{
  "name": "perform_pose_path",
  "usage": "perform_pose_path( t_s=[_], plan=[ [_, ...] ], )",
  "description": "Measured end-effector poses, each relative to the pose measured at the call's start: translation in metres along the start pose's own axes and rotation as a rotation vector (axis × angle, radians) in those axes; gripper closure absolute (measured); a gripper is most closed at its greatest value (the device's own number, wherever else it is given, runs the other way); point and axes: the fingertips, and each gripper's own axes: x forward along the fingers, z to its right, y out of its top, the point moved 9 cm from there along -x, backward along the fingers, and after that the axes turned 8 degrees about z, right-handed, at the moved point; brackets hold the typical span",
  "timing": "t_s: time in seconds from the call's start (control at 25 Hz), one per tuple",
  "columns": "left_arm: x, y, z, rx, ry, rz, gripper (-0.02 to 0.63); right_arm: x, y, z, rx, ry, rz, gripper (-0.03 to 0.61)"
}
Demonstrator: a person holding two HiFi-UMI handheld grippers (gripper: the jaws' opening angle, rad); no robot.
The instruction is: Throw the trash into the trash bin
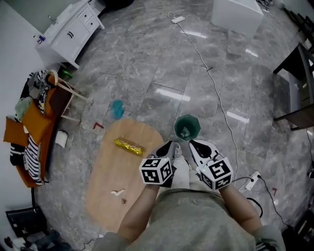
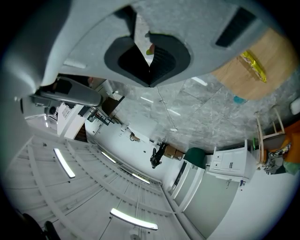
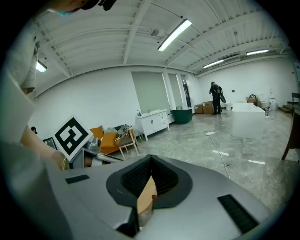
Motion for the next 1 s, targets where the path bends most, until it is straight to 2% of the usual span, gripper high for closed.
perform_pose_path(
  t_s=[0.52, 0.76, 1.0],
  plan=[
    [-0.040, 0.006, 0.015, -0.004, -0.005, 0.055, 0.604, -0.024, 0.010, -0.013, -0.024, 0.020, 0.044, 0.569],
    [-0.057, 0.007, 0.022, 0.000, 0.002, 0.088, 0.604, -0.030, 0.011, -0.024, -0.045, 0.059, 0.049, 0.570],
    [-0.074, 0.004, 0.026, 0.032, 0.042, 0.130, 0.604, -0.034, 0.012, -0.037, -0.066, 0.108, 0.055, 0.569]
  ],
)
